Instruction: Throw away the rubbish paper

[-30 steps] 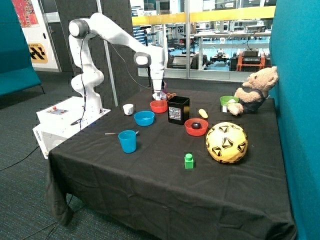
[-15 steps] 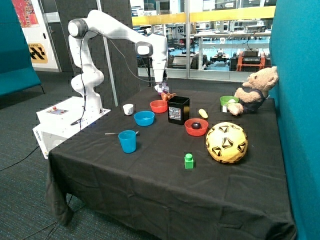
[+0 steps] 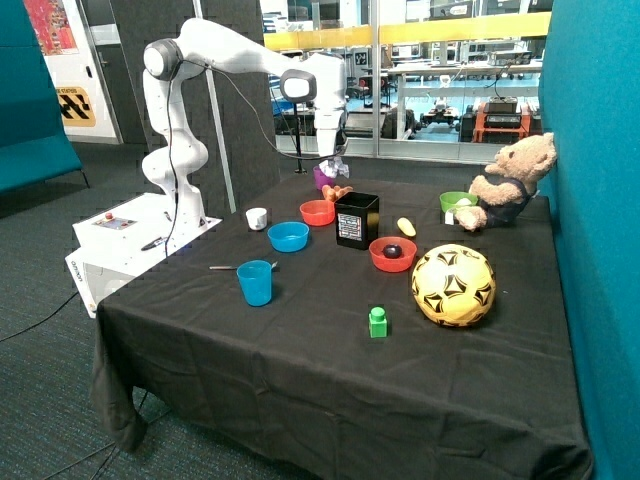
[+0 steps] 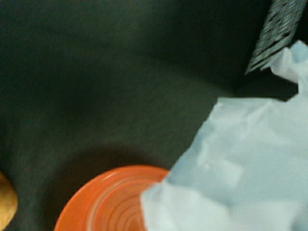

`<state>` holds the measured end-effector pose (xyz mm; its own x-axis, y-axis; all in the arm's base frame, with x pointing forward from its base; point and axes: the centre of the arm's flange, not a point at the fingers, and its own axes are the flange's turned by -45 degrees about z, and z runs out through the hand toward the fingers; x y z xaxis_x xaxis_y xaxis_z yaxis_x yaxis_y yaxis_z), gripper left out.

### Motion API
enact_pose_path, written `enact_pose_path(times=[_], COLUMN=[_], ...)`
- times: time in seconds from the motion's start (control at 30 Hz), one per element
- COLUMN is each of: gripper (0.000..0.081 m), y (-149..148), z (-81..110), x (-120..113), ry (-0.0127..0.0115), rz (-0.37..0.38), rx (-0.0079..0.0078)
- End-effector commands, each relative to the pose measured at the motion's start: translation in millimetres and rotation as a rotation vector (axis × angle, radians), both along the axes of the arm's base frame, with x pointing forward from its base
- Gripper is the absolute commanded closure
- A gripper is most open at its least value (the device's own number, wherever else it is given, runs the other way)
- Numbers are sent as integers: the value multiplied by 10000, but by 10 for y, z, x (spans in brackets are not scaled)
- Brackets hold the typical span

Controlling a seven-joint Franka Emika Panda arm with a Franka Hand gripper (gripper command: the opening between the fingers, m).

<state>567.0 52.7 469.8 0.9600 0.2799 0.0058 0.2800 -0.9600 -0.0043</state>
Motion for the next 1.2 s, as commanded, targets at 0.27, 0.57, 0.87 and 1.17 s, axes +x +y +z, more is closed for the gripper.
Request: enact_pose_path(times=[0.27,0.57,0.87,1.17], gripper=[808,808,808,808], y=[-329,-461,-515,-489], z=[23,-58,-339,-533], x=[563,778,852,920], ry=[47,48,48,48], rz=[-1120,-1381,-1467,-1571], rx=[-55,-54,-54,-54])
